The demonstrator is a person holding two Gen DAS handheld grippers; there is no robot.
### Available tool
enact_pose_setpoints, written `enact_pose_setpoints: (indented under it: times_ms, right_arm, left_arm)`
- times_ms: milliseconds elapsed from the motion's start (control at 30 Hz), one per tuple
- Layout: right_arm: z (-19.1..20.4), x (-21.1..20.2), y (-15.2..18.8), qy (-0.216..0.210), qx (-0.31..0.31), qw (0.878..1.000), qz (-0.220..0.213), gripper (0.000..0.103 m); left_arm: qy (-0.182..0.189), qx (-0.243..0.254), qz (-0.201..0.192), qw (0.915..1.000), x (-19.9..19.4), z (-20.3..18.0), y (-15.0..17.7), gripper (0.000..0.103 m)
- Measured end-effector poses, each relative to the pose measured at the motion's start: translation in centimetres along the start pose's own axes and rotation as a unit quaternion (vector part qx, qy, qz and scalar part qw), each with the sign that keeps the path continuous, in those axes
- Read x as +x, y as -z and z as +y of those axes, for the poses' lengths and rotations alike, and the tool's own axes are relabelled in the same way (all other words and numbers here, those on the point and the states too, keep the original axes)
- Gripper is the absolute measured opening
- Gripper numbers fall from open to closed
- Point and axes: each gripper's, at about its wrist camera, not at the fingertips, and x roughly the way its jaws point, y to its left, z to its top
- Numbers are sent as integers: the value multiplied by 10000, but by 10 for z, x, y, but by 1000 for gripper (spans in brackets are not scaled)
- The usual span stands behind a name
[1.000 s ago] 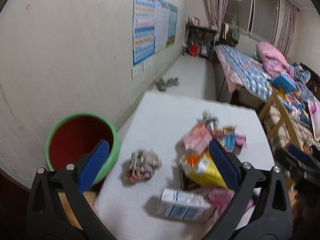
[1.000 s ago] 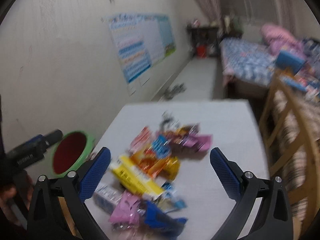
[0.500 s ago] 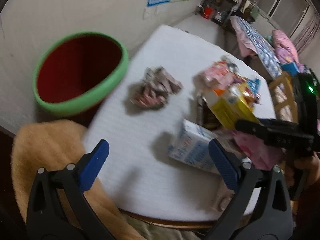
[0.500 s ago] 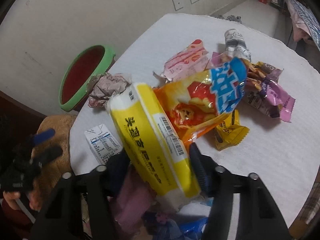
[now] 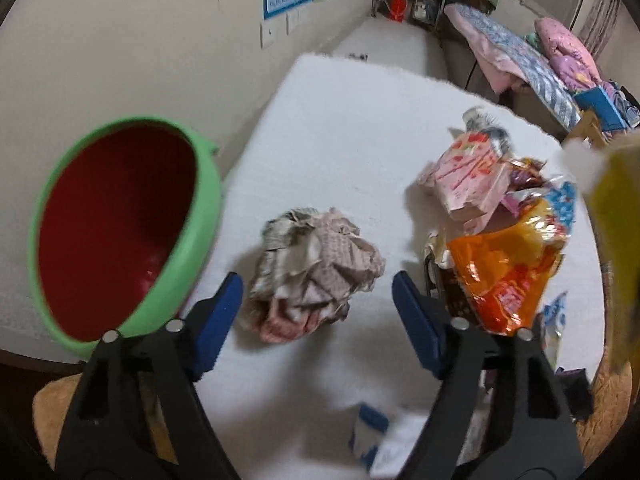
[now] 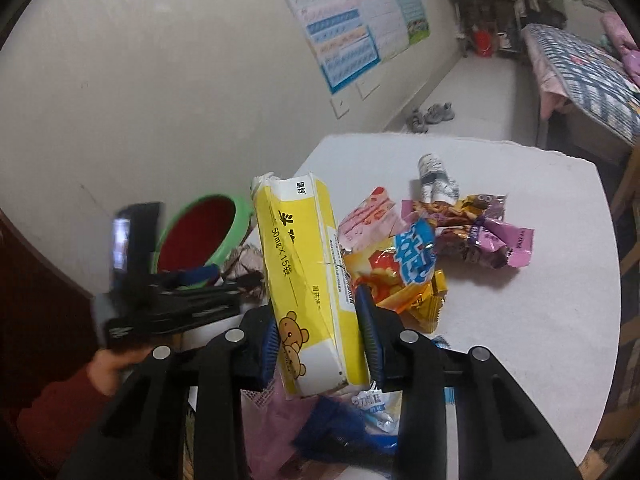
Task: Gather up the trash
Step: 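Grasp the crumpled paper ball with the left tool and lift it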
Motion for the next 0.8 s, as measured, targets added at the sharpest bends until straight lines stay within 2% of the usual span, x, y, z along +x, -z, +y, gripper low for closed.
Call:
enact_pose_setpoints:
  times_ms: [67,133,200,367,533,633,800]
  right_arm:
    - [-2,-1,3,-30,136,9999,-22,34]
    - [-5,0,4,-50,246,9997,-44,34]
    - [-7,-1,2,-10,296,9995,-99,34]
    - [2,-15,-3,139,264,9987,-420,34]
    - [26,-17,-17,329,-77,9977,-588,34]
    - [43,-7,-28,235,-192,9976,-620,34]
    - [84,29,-45,-145,-360,9984,-417,34]
  left_arm:
    - [101,-69,239,9996,12,1,0,50]
    - [213,-209,132,9995,5,6,2,42]
    - [469,-456,-70,9978,-11,17,7,38]
    - [335,-475,-690,9959,-63,32,17,37]
    - [-40,-541,-1015,9934,-98,58,20,37]
    - [-203,-639,-1164,9909,-107,76,14,37]
    - [-450,-844,-1277,9872,-116,114,11,37]
